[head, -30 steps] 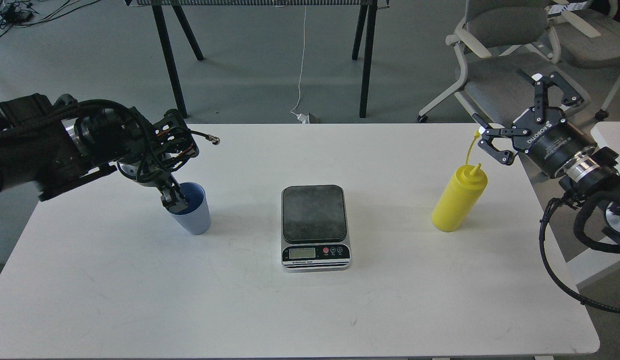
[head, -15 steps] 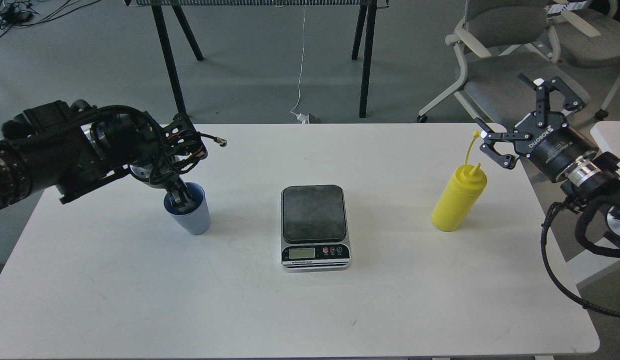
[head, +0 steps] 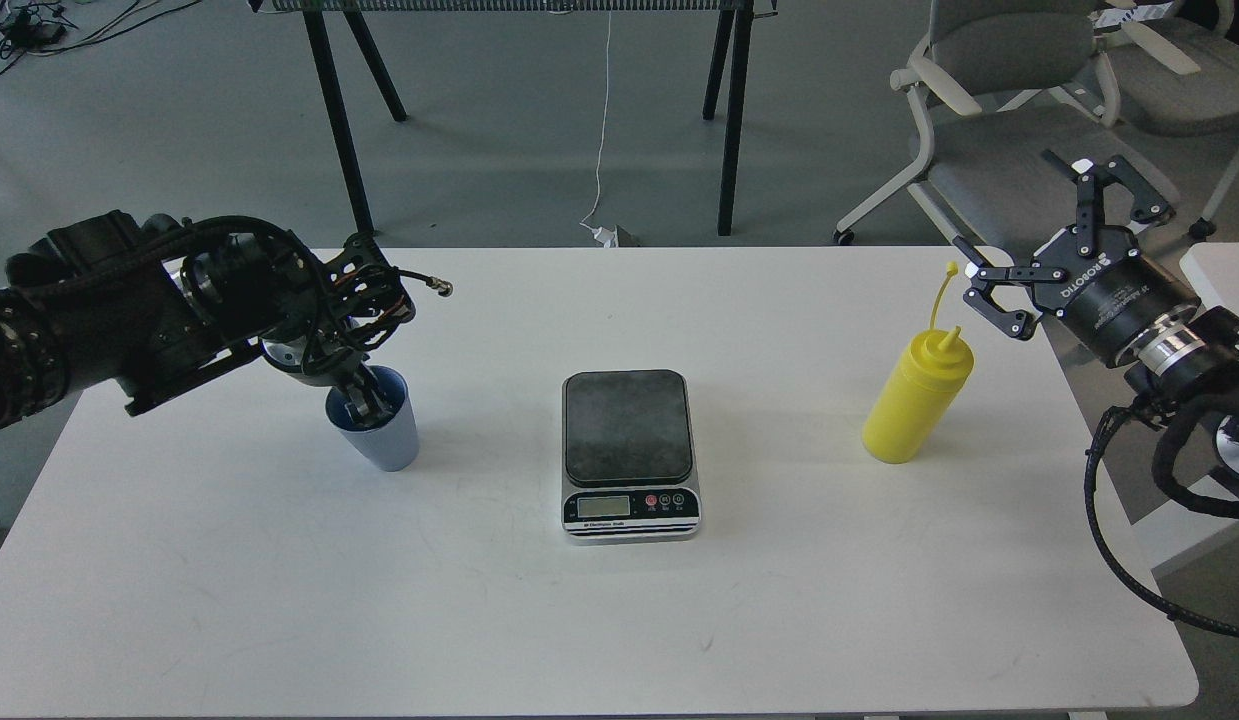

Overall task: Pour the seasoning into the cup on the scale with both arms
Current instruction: 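Lift the blue cup with the left gripper and carry it over the scale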

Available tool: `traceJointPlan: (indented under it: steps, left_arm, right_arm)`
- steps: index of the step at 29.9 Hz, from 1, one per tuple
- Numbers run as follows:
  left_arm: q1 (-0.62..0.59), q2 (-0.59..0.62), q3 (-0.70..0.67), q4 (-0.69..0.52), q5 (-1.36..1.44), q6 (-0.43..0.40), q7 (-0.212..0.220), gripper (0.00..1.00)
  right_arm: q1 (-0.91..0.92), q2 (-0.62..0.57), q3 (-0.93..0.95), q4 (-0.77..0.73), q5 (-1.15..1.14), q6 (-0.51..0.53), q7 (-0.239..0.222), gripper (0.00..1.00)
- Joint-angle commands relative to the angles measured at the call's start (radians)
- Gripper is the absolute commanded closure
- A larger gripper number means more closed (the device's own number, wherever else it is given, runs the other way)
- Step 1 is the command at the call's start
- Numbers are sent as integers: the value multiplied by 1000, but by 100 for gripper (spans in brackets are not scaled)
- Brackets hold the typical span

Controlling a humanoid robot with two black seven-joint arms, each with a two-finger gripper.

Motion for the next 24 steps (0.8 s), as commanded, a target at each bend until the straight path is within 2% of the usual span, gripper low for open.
traceJointPlan:
  steps: [1,6,24]
  left_arm:
    - [0,0,-1,-4,0,33,0,98]
    - [-2,2,-14,-9,-2,55,0,100]
    - [-63,11,-6,-6,-57,43,0,100]
  right_arm:
    - [-5,0,0,0,0,0,0,1]
    - [-8,0,0,-1,2,0,2,1]
    - [-15,0,-1,2,0,-3,2,1]
